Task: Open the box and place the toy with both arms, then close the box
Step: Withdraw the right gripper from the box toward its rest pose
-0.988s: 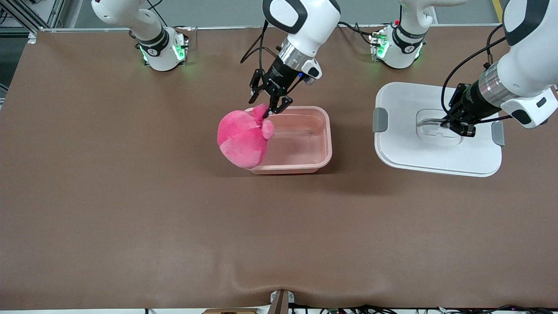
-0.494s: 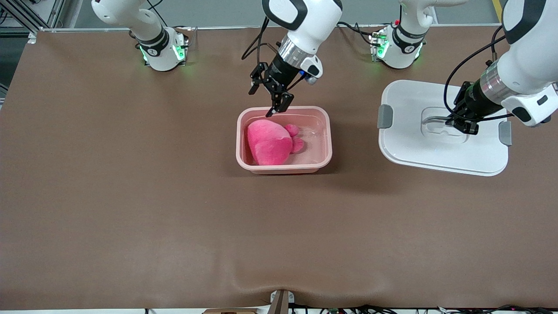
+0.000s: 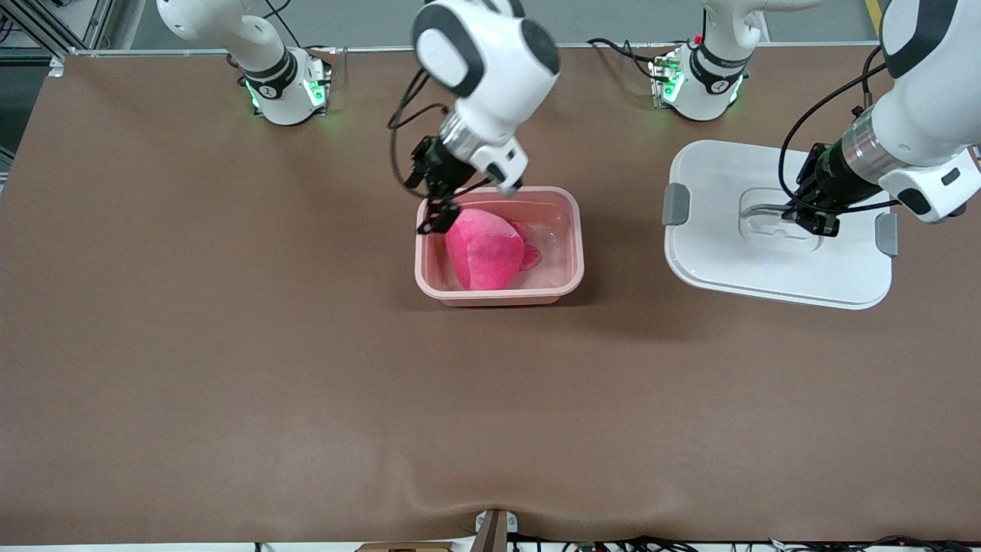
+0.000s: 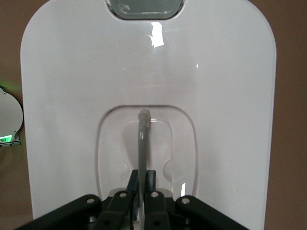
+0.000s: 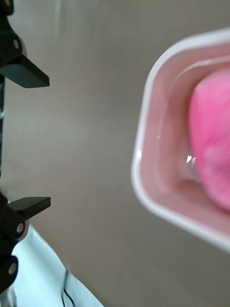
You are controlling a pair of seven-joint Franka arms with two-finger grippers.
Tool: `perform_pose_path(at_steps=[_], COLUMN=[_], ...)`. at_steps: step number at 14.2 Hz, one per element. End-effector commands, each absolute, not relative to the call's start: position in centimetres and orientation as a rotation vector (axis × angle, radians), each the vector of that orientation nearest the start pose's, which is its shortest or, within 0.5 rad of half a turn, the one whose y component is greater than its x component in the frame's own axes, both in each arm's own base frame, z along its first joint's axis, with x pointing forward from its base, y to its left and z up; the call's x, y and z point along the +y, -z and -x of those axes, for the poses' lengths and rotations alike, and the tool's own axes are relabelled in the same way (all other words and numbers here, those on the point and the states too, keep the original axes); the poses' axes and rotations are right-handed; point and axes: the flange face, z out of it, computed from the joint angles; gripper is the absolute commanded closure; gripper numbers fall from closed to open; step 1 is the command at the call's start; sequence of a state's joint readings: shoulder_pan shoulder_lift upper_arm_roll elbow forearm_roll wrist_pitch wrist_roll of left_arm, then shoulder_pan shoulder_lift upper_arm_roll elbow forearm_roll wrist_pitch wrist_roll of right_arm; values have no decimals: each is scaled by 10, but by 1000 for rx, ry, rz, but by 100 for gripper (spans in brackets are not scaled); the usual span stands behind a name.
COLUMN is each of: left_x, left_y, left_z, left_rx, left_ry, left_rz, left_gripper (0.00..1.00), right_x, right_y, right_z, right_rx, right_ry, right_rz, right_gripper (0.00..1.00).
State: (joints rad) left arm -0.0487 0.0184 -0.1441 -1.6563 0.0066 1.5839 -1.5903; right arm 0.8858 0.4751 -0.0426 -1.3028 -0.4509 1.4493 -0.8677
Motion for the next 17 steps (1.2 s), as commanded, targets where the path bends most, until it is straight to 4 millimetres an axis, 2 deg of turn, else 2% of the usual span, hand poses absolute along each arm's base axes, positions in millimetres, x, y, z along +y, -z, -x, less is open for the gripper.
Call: perform_pose_path(at_steps=[1,2,5,6,9,11,14,15,16,17], left_x=[-110,-114,-150,-163,-187,-198,-206,-209,-217,-234], left_y=[-582,-582,-580,-578,-573,-571,-573,-574,-572,-568], left_z=[-537,-536,-529,-527,-522,-521,-529,-529,-529,-527], left_rx=[-1942,-1953,-1943,-1958,-1923,-1926,-1942,-1937,-1933,-1954], left_ry=[-46,-56,-59,-61,-72,-127,-186,-185,-191,-190], left_rz=[2373,2371,2377,2362,2385,2408,2434,2439,2441,2422], left_gripper=[100,100,100,100,100,100,100,100,100,100], right_x=[416,403,350,327,240,191,145,133,128,126], right_y=[-494,-500,-517,-524,-540,-540,-544,-547,-550,-549], right_z=[-500,-506,-529,-536,-560,-570,-569,-570,-567,-565], right_rx=[1894,1838,1700,1680,1569,1486,1374,1280,1173,1058], right_ry=[393,381,330,299,241,259,258,254,243,226], right_rz=[-1937,-1991,-2146,-2210,-2452,-2587,-2710,-2766,-2808,-2848], right_gripper=[0,0,0,0,0,0,0,0,0,0])
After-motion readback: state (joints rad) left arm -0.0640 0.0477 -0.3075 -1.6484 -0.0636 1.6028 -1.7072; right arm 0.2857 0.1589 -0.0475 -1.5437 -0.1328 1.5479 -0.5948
